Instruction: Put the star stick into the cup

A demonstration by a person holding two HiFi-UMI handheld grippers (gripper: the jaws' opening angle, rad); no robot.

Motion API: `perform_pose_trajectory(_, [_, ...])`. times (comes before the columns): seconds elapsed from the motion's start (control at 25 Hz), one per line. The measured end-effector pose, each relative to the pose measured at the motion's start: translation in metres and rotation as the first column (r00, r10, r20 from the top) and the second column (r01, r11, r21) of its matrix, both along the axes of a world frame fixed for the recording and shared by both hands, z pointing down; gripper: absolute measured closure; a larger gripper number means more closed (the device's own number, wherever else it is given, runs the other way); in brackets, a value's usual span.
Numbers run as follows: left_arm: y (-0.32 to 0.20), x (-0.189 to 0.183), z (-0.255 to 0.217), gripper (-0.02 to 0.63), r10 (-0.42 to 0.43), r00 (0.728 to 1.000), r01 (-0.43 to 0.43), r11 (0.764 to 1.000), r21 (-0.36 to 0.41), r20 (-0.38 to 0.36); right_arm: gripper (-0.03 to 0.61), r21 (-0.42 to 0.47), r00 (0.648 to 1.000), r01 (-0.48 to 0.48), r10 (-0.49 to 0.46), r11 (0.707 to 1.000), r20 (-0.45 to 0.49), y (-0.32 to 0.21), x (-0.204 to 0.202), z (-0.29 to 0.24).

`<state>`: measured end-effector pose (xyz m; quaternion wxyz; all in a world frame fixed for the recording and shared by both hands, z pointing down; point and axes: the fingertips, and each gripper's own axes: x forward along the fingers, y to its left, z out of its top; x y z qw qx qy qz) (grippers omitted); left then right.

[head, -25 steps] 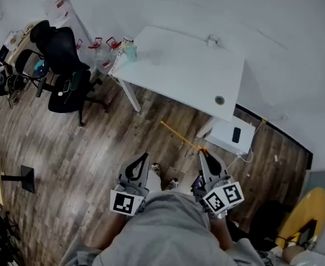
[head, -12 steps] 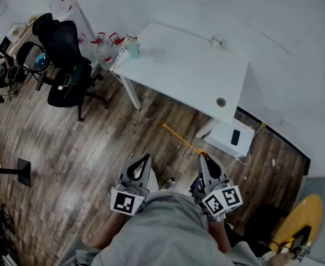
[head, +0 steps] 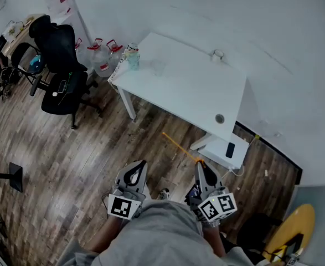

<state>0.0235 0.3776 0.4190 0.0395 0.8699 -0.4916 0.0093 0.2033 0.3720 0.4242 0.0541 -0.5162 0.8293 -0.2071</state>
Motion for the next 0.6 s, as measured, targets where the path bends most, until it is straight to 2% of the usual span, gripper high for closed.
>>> perform_pose_trajectory(0.16, [-0.031,-0.024,0.004,0.584,0.001,1.000,-0.001,1.000,-0.016,-0.001,0.532,-0.005,1.000,-0.013,0.013,1.000,0.014,-0.028,-0.022,-0.001])
perform_pose_trajectory(0.6, [-0.118,-0.062,-0.001,0.584,0.083,0.996,-0.083,0.996,0.018,-0.012,0.532,0.002,0.997,-0.072,0.072,0.997,0.003,-0.104,-0.066,-0.008])
